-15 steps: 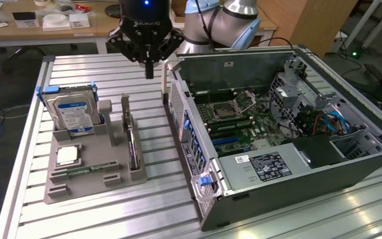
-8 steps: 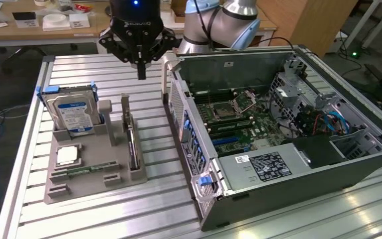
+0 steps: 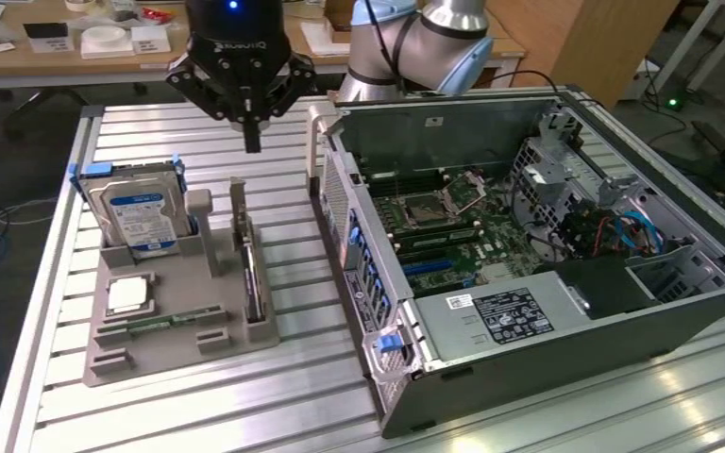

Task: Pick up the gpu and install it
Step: 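Reach for the gpu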

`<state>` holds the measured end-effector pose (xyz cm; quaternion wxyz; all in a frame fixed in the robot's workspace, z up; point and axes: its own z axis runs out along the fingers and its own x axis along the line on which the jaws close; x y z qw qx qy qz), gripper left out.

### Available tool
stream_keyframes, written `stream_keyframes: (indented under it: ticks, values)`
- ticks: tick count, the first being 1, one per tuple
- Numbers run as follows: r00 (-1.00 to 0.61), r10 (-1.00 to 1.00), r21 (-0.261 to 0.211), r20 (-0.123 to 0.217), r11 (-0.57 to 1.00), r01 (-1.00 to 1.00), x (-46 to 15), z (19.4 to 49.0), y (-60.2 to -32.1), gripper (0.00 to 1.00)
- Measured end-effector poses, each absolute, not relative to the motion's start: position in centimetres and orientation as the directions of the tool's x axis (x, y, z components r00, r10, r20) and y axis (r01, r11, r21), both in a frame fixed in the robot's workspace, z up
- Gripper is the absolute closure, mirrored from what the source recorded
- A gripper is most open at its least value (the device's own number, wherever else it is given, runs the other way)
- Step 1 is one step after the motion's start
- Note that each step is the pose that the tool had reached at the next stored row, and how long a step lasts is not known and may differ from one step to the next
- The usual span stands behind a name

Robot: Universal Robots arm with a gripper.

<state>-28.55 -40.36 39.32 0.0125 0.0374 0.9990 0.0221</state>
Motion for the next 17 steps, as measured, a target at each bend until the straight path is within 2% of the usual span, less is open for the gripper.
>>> stream_keyframes:
  ticks: [17]
  values:
    - [-0.997,0.075,0.045,-0.023,0.996,0.074,-32.0,39.3,-40.5,0.89]
